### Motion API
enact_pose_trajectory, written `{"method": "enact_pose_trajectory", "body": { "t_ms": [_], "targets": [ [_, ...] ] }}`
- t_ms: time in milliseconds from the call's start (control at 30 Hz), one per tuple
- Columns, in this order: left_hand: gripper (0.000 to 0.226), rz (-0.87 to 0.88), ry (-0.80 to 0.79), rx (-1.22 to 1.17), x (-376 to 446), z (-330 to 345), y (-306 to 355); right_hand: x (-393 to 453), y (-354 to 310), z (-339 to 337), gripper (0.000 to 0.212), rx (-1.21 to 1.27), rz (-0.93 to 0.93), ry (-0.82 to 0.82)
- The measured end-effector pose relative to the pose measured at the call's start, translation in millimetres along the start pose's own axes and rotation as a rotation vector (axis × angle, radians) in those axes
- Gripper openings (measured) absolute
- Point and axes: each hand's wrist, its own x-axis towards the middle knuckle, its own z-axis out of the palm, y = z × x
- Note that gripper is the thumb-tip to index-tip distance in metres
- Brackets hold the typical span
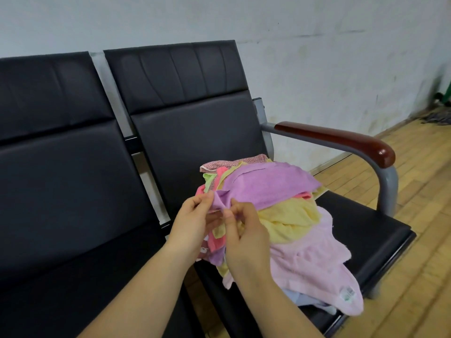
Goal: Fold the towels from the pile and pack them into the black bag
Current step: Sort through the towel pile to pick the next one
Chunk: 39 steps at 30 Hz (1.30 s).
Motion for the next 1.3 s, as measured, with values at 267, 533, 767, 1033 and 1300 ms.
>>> {"method": "enact_pose_trajectory", "body": {
  "t_ms": [267, 533, 767, 1033, 1300],
  "targets": [
    [0.022, -0.113, -0.195, -0.153, -10.8, 5.0, 15.1, -8.5, -17.2, -14.7, 0.012, 0.247, 0.07, 0.225],
    [0.03, -0.126, -0.248, 0.09, -1.0, 5.7, 5.4, -4.4, -16.2, -15.9, 0.009, 0.255, 0.069, 0.192],
    [0.033, -0.346, -0.816, 0.299, -13.8, -11.4, 9.1, 36.3, 11.9, -48.3, 0.044, 0.319, 0.378, 0.175],
    [0.031, -0.265, -0.172, -0.029, -1.4, 6.1, 14.9, -0.7, -10.4, -27.2, 0.025, 0.341, 0.191, -0.151],
    [0.027, -0.336, -0.6, 0.098, -37.5, -10.7, 26.1, 18.3, -12.5, -50.8, 0.013, 0.627, 0.415, -0.046]
  ]
}}
